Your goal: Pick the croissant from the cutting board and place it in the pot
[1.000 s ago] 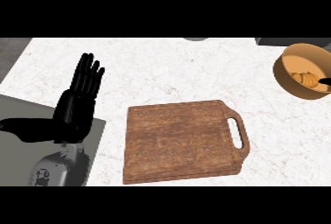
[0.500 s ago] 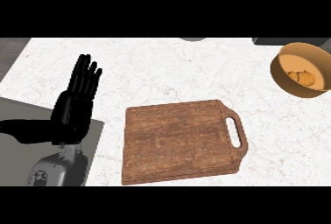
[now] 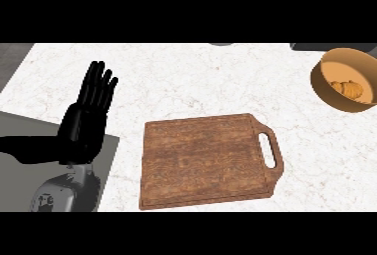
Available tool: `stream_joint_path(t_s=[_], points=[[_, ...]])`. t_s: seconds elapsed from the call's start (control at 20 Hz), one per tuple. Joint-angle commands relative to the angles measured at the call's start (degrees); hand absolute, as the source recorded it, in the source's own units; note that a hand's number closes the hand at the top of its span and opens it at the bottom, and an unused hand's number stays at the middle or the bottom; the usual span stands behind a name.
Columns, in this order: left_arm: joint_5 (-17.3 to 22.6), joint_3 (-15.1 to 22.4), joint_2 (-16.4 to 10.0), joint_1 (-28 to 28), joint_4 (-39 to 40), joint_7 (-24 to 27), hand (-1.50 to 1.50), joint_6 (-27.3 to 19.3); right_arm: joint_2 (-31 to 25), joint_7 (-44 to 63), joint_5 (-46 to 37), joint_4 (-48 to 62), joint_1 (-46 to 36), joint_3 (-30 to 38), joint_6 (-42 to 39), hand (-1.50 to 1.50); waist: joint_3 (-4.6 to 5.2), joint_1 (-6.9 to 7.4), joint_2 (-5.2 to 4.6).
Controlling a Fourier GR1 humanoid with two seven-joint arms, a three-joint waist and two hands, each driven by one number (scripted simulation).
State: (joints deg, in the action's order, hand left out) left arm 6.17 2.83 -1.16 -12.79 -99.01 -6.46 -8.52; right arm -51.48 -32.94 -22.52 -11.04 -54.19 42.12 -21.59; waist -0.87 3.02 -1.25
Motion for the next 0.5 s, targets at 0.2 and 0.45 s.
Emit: stream_joint_path(t_s=[0.2, 0.45], points=[[-1.89, -4.59, -6.47, 0.02, 2.09, 0.73, 0.0, 1.44, -6.21, -1.94, 3.46, 1.64, 3.77, 4.03, -3.64, -1.5, 0.33, 0.75, -1.0], [-1.77, -5.26, -5.67, -3.25, 3.31, 0.57, 0.0, 0.49, -8.0, -2.96, 4.29, 2.01, 5.45, 5.02, -5.39, -1.5, 0.22, 0.54, -1.47]])
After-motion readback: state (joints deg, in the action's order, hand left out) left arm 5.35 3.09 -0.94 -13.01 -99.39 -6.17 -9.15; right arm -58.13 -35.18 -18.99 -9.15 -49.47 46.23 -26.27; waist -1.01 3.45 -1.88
